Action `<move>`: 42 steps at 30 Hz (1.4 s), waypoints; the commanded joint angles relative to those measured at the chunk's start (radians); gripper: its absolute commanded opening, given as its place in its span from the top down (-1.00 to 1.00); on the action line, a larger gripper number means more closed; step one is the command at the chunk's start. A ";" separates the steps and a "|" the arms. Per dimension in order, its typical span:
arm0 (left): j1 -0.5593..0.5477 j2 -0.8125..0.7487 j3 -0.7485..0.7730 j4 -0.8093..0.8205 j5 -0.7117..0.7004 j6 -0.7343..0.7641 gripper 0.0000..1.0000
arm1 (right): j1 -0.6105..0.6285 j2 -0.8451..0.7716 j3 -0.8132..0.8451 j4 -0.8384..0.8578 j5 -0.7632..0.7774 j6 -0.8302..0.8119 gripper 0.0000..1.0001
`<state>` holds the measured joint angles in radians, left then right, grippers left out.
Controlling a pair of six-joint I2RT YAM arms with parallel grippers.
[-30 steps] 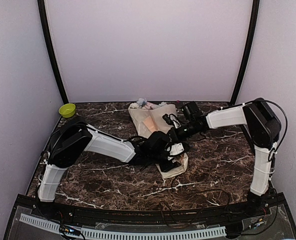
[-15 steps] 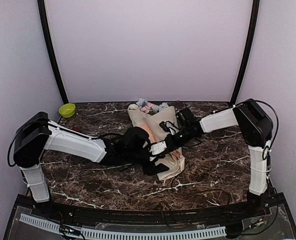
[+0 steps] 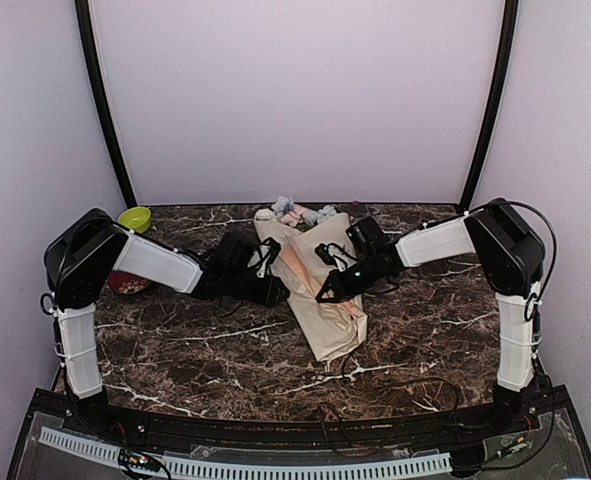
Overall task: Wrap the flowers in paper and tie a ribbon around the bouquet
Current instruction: Fold the two-thirds-folded wrapping paper at the center of the board.
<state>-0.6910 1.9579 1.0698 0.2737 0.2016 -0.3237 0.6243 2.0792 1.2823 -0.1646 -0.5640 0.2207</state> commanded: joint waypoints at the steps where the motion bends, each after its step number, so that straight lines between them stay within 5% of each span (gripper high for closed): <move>1: -0.013 0.060 0.055 -0.044 0.022 -0.072 0.22 | 0.023 -0.054 -0.008 -0.009 0.023 0.009 1.00; 13: -0.014 0.113 0.057 -0.027 0.066 -0.094 0.37 | 0.069 -0.193 0.015 0.089 -0.016 0.120 1.00; 28: -0.003 0.104 -0.007 0.103 0.107 -0.137 0.40 | 0.148 0.020 -0.019 0.276 0.030 0.311 1.00; 42: 0.040 -0.207 -0.167 0.098 -0.018 -0.111 -0.22 | 0.149 0.102 -0.013 0.218 0.147 0.287 1.00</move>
<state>-0.6586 1.8877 0.9352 0.3813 0.2268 -0.4713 0.7658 2.1338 1.2621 0.0769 -0.4839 0.5121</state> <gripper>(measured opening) 0.585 0.004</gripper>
